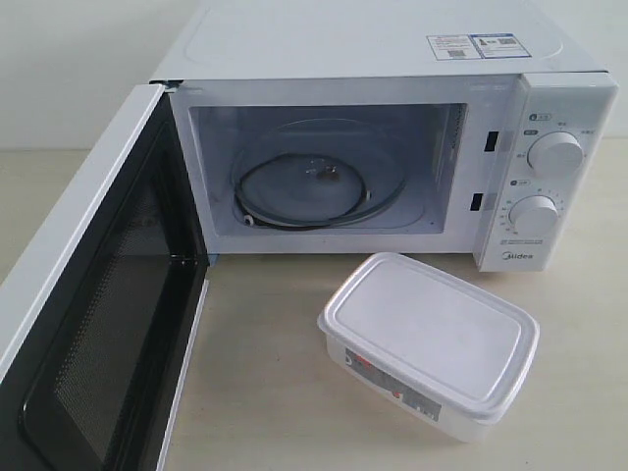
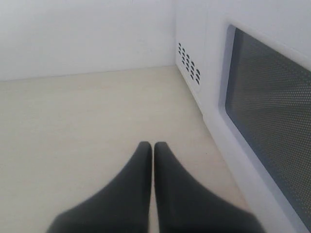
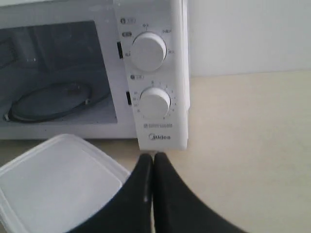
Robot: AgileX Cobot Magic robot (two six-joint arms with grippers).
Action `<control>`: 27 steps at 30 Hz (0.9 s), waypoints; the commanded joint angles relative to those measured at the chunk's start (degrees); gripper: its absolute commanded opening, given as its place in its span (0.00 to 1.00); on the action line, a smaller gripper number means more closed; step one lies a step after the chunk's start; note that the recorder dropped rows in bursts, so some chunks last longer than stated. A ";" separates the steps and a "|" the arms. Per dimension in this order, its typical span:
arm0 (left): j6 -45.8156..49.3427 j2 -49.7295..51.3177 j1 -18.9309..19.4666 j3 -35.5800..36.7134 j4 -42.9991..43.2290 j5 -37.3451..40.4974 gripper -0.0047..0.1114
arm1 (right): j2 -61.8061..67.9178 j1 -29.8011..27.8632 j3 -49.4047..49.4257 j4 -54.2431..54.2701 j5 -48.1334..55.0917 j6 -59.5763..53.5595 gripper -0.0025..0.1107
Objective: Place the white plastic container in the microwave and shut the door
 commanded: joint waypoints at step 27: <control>0.13 -0.10 0.08 0.25 -0.48 -0.04 0.07 | 16.47 -0.01 -15.58 4.27 -15.59 -12.30 0.02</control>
